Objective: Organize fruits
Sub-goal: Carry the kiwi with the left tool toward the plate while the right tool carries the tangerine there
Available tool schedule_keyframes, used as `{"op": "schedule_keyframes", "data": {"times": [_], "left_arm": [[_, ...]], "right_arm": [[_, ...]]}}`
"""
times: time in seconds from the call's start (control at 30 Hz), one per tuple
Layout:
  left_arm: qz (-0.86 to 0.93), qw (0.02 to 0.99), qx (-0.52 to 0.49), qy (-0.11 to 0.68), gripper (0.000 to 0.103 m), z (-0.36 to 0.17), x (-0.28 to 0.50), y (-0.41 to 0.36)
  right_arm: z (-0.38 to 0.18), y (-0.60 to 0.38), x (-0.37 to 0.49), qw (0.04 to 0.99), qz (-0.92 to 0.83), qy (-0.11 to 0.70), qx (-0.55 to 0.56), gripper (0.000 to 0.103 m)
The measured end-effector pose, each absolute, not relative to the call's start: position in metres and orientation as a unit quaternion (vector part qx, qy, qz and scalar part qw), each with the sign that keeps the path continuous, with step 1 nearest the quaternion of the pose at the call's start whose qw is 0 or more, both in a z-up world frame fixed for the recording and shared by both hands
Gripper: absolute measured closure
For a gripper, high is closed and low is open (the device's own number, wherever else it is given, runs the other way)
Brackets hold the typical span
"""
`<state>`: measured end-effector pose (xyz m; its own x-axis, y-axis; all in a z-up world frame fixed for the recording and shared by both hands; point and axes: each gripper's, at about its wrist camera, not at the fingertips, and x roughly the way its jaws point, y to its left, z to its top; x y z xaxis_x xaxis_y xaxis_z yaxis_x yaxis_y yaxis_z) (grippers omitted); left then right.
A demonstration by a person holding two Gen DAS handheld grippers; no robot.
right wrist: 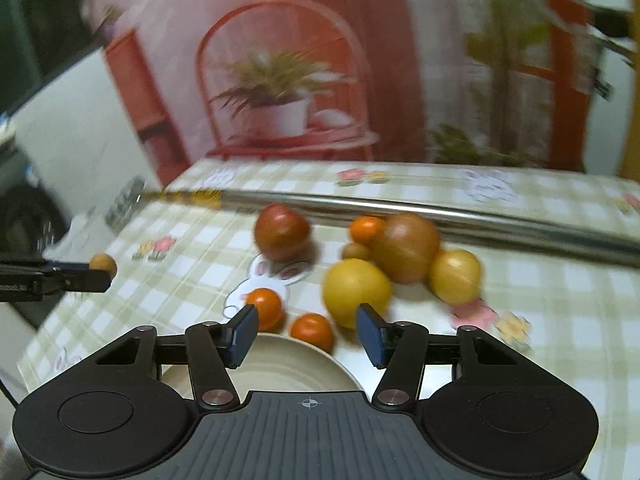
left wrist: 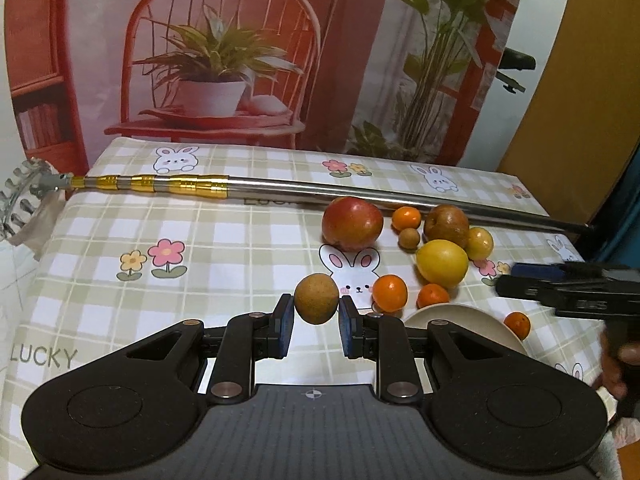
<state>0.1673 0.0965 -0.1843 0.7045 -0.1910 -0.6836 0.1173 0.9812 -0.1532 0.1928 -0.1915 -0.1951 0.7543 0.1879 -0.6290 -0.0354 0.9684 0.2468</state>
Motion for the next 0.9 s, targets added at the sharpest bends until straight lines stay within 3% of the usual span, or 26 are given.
{"op": "schedule_keyframes", "data": {"times": [0.4,0.67,0.9], "left_arm": [[-0.097,0.920,-0.064,0.373,0.078,-0.196,0.160,0.094],[-0.105,0.915,-0.070,0.384,0.078,-0.207,0.161,0.091],[-0.113,0.912,-0.069,0.388,0.078,-0.209,0.160,0.085]], "right_arm": [[-0.225,-0.146,0.276,0.898,0.103,0.417,0.092,0.059],[-0.237,-0.128,0.288,0.885,0.107,0.450,0.048,0.071],[-0.227,-0.131,0.276,0.896,0.116,0.426,0.055,0.071]]}}
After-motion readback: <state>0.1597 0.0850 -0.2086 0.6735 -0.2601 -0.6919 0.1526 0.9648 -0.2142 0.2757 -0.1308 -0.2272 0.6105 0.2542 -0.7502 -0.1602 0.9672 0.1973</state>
